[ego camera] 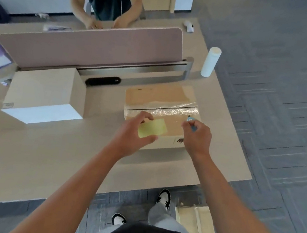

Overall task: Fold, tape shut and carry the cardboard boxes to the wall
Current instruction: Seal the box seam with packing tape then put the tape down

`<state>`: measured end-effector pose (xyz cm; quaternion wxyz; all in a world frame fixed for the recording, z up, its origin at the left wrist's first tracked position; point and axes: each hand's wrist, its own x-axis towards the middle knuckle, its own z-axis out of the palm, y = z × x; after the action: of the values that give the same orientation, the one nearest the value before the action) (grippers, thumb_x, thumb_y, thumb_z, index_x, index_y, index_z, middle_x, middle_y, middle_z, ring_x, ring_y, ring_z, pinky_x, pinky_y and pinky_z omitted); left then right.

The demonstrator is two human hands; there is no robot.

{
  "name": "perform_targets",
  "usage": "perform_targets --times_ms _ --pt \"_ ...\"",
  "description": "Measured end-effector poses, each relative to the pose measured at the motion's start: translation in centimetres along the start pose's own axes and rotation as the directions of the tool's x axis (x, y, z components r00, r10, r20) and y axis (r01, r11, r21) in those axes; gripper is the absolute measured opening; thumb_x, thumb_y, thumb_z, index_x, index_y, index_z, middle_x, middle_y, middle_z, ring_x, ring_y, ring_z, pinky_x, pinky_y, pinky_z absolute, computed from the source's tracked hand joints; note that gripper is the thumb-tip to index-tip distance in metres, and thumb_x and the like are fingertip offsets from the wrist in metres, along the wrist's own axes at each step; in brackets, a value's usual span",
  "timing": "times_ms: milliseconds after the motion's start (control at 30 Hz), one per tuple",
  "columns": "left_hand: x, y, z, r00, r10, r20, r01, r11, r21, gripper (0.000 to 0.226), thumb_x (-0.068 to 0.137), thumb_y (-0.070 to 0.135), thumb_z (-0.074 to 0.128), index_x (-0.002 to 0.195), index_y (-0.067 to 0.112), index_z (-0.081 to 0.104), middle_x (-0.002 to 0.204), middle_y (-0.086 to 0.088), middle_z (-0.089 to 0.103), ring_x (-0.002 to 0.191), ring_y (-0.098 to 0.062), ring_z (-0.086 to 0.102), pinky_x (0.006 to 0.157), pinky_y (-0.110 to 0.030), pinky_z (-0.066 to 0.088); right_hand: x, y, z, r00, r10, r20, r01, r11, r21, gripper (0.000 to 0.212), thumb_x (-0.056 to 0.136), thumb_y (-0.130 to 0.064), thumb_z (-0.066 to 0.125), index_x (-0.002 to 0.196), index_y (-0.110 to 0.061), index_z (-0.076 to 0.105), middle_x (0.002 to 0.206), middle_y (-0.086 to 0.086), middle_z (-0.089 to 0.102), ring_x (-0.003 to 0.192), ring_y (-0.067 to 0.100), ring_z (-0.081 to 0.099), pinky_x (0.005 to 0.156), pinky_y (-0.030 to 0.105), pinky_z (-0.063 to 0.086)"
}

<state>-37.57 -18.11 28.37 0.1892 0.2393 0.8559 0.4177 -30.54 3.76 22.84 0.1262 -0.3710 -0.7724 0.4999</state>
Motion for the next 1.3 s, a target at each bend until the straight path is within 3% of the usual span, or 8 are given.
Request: perform_targets --times_ms 200,333,400,633,800,933,1133,1300 --pt "3.8 2.6 2.5 0.999 0.038 0.015 -0.039 0.991 0.130 0.056 0.083 0.029 0.084 0.132 0.036 0.057 0.120 0.019 0.060 0.116 -0.011 0.054 0.102 -0.038 0.045 5.2 1.6 -1.6 0.998 0.060 -0.013 -0.060 0.998 -0.005 0.026 0.089 -0.045 0.066 0.081 -0.022 0.072 0.093 0.001 0.072 0.089 0.020 0.064 0.083 0.037 0.053" --pt "5.7 3.8 3.9 1.000 -0.003 0.002 0.002 0.983 0.183 0.057 0.084 0.032 0.084 0.135 0.035 0.059 0.122 0.021 0.059 0.107 -0.005 0.054 0.089 -0.022 0.039 7.0 2.4 -2.2 0.999 0.045 -0.017 -0.045 0.999 -0.011 0.024 0.091 -0.045 0.069 0.086 -0.021 0.074 0.102 -0.001 0.071 0.094 0.017 0.064 0.085 0.035 0.050" --pt "6.6 4.5 4.7 1.000 0.001 0.003 -0.001 0.983 0.183 0.055 0.083 0.036 0.085 0.133 0.034 0.061 0.120 0.019 0.061 0.099 -0.007 0.057 0.084 -0.024 0.043 7.5 2.8 -2.3 1.000 0.009 -0.022 -0.011 0.998 -0.061 0.020 0.094 -0.038 0.070 0.091 -0.019 0.075 0.105 -0.002 0.068 0.092 0.013 0.060 0.083 0.031 0.044" --pt "10.5 4.3 4.2 0.988 -0.108 0.107 0.041 0.868 0.496 0.066 0.089 0.044 0.074 0.149 0.030 0.051 0.140 0.001 0.062 0.130 -0.024 0.055 0.100 -0.032 0.041 11.5 4.3 -3.8 0.989 0.047 -0.138 -0.065 0.990 -0.124 0.024 0.098 -0.035 0.068 0.099 -0.013 0.077 0.109 0.006 0.065 0.088 0.016 0.055 0.080 0.030 0.041" --pt "11.7 4.6 2.3 0.984 -0.120 0.132 0.085 0.967 0.240 0.057 0.082 0.045 0.082 0.130 0.038 0.054 0.107 0.008 0.064 0.095 -0.016 0.060 0.076 -0.031 0.046 13.1 5.3 -3.9 0.971 0.148 -0.187 -0.164 0.984 -0.075 0.029 0.098 -0.040 0.066 0.101 -0.014 0.078 0.110 0.005 0.071 0.095 0.017 0.063 0.079 0.028 0.041" --pt "12.4 3.8 1.5 0.987 -0.059 0.147 0.041 0.991 0.126 0.039 0.088 0.036 0.075 0.122 0.038 0.057 0.104 0.020 0.060 0.091 -0.004 0.059 0.078 -0.028 0.044 14.0 5.1 -3.8 0.971 0.175 -0.163 -0.185 0.981 -0.051 0.026 0.097 -0.038 0.068 0.096 -0.015 0.079 0.100 0.003 0.074 0.090 0.020 0.066 0.075 0.028 0.042" --pt "15.0 3.0 0.3 0.979 -0.126 0.161 0.003 0.795 0.607 0.052 0.090 0.045 0.070 0.139 0.029 0.058 0.137 0.002 0.063 0.129 -0.023 0.053 0.101 -0.036 0.042 15.5 5.4 -3.8 0.968 0.181 -0.173 -0.205 0.969 -0.135 0.031 0.094 -0.048 0.066 0.088 -0.020 0.077 0.098 0.003 0.073 0.084 0.022 0.067 0.076 0.036 0.054" --pt "16.1 3.2 -0.3 0.970 -0.157 0.183 -0.004 0.747 0.665 0.051 0.092 0.047 0.068 0.139 0.031 0.059 0.136 0.000 0.064 0.128 -0.024 0.054 0.100 -0.037 0.043 15.9 5.5 -3.1 0.972 0.175 -0.157 -0.200 0.966 -0.165 0.029 0.094 -0.045 0.066 0.085 -0.020 0.076 0.097 0.001 0.072 0.082 0.019 0.065 0.072 0.032 0.046"
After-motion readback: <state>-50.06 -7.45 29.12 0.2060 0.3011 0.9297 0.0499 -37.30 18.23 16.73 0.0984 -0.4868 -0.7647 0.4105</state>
